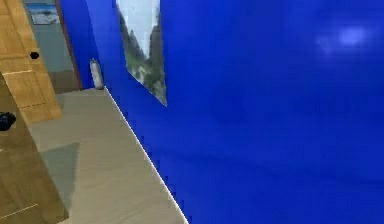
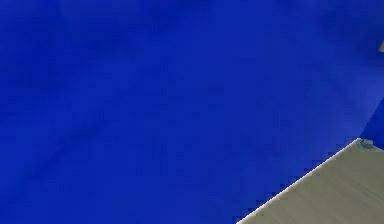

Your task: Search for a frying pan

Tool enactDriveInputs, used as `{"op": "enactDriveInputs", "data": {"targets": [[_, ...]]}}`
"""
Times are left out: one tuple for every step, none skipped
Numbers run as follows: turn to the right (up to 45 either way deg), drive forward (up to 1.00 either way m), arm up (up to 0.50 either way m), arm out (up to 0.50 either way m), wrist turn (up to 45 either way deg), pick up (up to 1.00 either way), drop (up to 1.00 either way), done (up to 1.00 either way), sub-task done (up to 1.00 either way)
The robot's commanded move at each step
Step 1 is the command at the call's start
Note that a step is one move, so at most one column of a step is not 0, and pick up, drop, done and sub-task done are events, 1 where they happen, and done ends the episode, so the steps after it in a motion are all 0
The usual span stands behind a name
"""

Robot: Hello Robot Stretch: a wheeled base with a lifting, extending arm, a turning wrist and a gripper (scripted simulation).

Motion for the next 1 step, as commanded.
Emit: {"op": "enactDriveInputs", "data": {"targets": [[0.0, 0.05, 0.00, 0.00, 0.0, 0.00, 0.00, 0.00, 0.00]]}}
